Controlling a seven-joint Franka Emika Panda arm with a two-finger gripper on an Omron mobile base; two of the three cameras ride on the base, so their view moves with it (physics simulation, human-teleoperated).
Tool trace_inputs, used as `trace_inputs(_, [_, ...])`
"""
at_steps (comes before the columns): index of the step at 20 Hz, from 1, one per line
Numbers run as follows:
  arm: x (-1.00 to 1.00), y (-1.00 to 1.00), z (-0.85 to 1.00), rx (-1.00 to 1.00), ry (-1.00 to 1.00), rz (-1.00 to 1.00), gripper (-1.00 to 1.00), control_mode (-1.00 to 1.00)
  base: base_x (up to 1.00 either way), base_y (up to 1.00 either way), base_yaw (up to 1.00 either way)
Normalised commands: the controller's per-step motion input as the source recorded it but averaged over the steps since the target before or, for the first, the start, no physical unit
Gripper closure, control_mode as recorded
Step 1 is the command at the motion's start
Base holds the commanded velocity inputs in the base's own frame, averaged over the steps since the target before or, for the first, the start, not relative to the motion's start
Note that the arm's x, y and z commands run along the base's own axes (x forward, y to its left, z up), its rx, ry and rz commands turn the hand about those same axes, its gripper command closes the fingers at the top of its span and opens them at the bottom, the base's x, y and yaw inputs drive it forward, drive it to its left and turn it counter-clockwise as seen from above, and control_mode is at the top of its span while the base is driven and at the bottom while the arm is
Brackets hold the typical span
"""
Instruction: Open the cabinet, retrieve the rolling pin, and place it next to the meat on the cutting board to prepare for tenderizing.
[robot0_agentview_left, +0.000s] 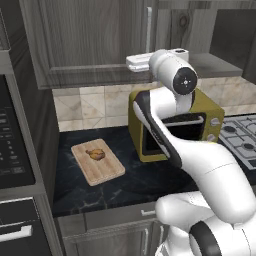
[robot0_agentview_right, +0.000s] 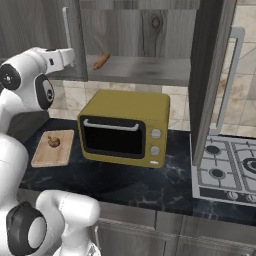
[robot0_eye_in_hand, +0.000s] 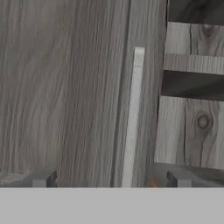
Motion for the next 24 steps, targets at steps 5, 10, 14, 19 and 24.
trace_inputs(5, [0.52,0.00,0.06,0.00,0.00,0.00,-1.00,-1.00,0.00,0.00,0.00])
trace_inputs(10, [0.42,0.00,0.03,0.00,0.00,0.00,-1.00,-1.00,0.00,0.00,0.00])
trace_inputs(14, [0.30,0.00,0.06,0.00,0.00,0.00,-1.00,-1.00,0.00,0.00,0.00])
trace_inputs(19, [0.22,0.00,0.03,0.00,0.00,0.00,-1.00,-1.00,0.00,0.00,0.00])
trace_inputs(24, [0.20,0.00,0.02,0.00,0.00,0.00,-1.00,-1.00,0.00,0.00,0.00])
